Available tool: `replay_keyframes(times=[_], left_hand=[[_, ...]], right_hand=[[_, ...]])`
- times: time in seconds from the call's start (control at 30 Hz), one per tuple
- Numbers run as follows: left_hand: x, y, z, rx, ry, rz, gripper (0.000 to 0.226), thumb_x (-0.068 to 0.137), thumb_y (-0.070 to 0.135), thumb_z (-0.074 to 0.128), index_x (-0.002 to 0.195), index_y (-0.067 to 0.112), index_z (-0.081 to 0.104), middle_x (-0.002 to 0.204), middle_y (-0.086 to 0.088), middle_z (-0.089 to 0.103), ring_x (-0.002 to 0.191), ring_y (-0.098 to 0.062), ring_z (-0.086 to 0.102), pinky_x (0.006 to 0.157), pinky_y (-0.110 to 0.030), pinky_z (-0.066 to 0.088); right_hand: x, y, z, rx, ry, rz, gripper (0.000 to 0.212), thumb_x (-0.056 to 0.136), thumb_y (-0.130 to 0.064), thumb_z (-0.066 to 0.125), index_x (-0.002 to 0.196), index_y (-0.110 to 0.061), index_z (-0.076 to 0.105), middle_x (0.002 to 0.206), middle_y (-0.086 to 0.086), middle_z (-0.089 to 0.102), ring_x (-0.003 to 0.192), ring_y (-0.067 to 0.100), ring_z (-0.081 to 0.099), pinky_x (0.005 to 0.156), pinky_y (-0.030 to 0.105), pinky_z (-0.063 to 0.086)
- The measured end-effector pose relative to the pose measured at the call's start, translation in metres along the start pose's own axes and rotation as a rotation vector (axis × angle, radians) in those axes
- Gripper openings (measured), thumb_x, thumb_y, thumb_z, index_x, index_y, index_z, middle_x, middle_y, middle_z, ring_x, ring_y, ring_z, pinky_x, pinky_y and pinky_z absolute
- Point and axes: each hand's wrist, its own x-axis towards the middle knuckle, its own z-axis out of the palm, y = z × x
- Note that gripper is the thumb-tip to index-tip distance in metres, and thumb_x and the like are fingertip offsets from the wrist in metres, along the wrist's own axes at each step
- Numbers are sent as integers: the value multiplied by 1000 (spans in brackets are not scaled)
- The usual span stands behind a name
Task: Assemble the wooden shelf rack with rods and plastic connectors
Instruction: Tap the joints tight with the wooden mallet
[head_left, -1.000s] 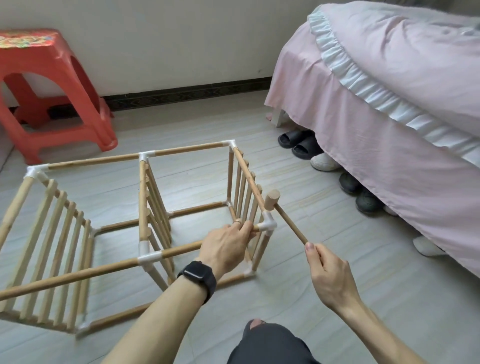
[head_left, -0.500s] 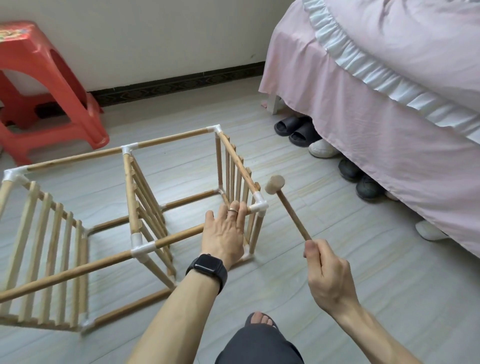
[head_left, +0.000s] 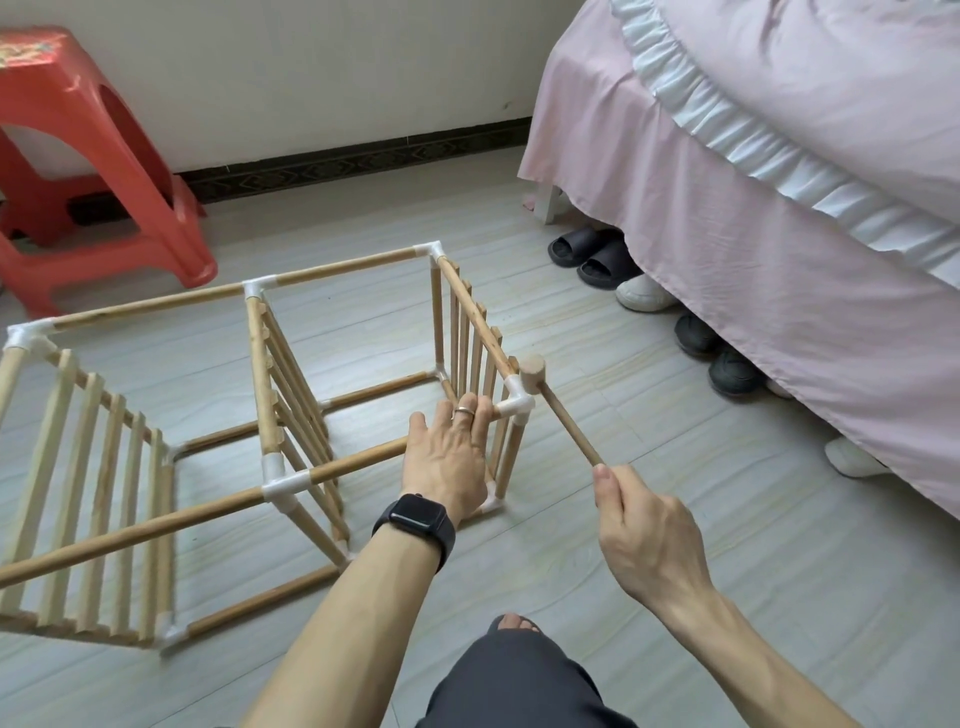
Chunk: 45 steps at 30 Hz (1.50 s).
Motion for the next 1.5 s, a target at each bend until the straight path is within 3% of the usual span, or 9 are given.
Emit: replay_keyframes(times=[0.33,0.47,0.57,0.67,0.9,1.0,1.2,1.37,1.5], left_hand=[[-2,0,-4,-22,-4,1,72,86,16,44,147,20,7,150,-3,25,121,-27,36,89,-43,35],[-3,0,-5,-21,-10,-3,72,86,15,45,148,20,8,151,-3,26,121,-27,37,89,-43,36],[-2,0,-6,-13,-25,-10,72,86,15,45,148,20,8,151,-3,25,122,-27,36,89,-43,35],[-1,0,-6,12,-36,-6,74,86,17,46,148,19,6,152,-3,23,123,-27,35,89,-43,34],[-6,-19,-21,-53,-98,102,75,98,29,44,159,21,0,162,-3,21,142,-25,28,109,-43,32],[-15,-73,-45,30,-16,137,58,104,49,32,158,30,20,163,-1,28,145,-22,27,114,-43,28],[-89,-251,-82,15,-52,-387,52,100,43,42,150,29,40,157,-5,37,144,-27,31,113,-46,33],[-193,-333,-48,-411,-183,-869,52,103,39,41,147,10,41,142,-19,50,129,-36,48,104,-43,42],[-239,-335,-15,-807,-123,-853,24,107,31,38,97,17,55,95,-6,61,84,-25,57,68,-32,45]], right_hand=[[-4,-5,-6,108,62,-26,40,105,-54,21,74,-32,36,44,-6,42,41,16,47,40,26,32],[0,-5,-4,-82,-118,71,47,101,-55,14,72,-27,37,52,-4,51,49,15,47,52,37,33],[-2,-5,-3,97,55,-2,43,105,-53,20,71,-32,35,47,-4,48,44,17,49,42,24,32],[-2,-7,0,-114,-99,10,50,98,-59,3,71,-30,33,50,-6,49,44,12,43,46,29,27],[20,-34,8,52,-57,-17,47,105,-52,20,69,-28,38,45,-4,45,41,14,45,45,29,27],[37,-68,18,150,-97,-80,46,102,-54,18,72,-28,40,49,-4,49,46,15,49,49,33,29],[60,-159,69,342,-119,-280,49,102,-53,20,75,-23,47,75,-3,54,73,15,53,70,41,42],[60,-210,120,244,-193,-473,46,105,-44,23,79,-18,51,80,-2,52,77,24,52,74,44,41],[52,-217,148,141,-243,-547,41,106,-42,20,79,-23,43,77,-3,48,67,30,51,65,40,36]])
